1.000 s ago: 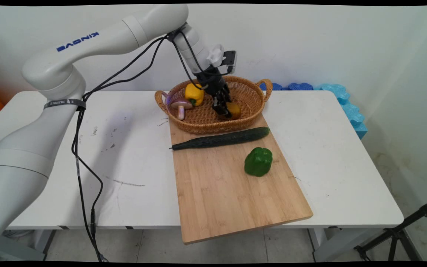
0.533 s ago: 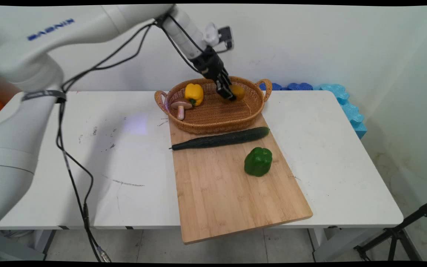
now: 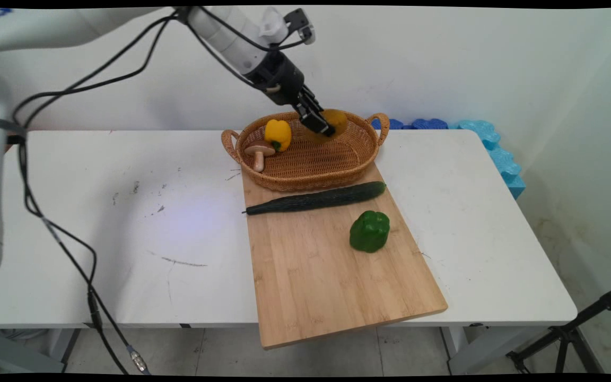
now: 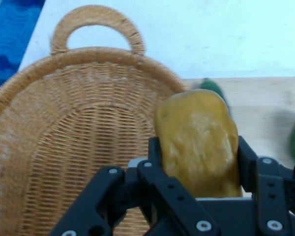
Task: Place the picked object on the cutting board
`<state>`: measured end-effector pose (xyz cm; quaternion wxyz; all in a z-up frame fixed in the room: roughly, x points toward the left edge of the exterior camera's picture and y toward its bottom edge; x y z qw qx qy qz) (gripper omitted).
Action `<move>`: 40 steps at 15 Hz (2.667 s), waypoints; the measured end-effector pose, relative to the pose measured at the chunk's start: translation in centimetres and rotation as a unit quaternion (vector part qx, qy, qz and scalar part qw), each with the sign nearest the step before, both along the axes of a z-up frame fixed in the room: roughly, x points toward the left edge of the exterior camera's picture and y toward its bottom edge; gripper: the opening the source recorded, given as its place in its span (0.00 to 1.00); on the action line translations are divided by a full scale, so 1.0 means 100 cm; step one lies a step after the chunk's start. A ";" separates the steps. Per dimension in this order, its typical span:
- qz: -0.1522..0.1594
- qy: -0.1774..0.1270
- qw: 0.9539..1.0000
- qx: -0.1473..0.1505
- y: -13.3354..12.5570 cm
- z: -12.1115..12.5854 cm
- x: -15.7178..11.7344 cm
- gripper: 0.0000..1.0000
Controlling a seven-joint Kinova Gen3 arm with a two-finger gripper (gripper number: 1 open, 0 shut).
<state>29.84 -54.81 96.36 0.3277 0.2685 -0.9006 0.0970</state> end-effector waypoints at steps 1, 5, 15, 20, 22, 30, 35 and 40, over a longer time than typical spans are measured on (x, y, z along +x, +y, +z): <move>0.002 0.008 1.000 0.002 0.014 0.003 0.001 0.00; 0.006 0.026 1.000 0.011 0.057 0.004 0.007 0.00; 0.004 0.031 0.999 0.035 0.135 -0.049 0.019 0.00; -0.002 0.028 0.999 0.047 0.148 -0.093 0.011 0.00; -0.003 0.027 0.998 0.051 0.150 -0.104 0.006 0.00; -0.009 0.027 0.998 0.061 0.157 -0.140 -0.009 0.00; -0.010 0.028 0.998 0.062 0.157 -0.153 -0.014 0.00; -0.009 0.030 0.998 0.061 0.155 -0.160 -0.018 1.00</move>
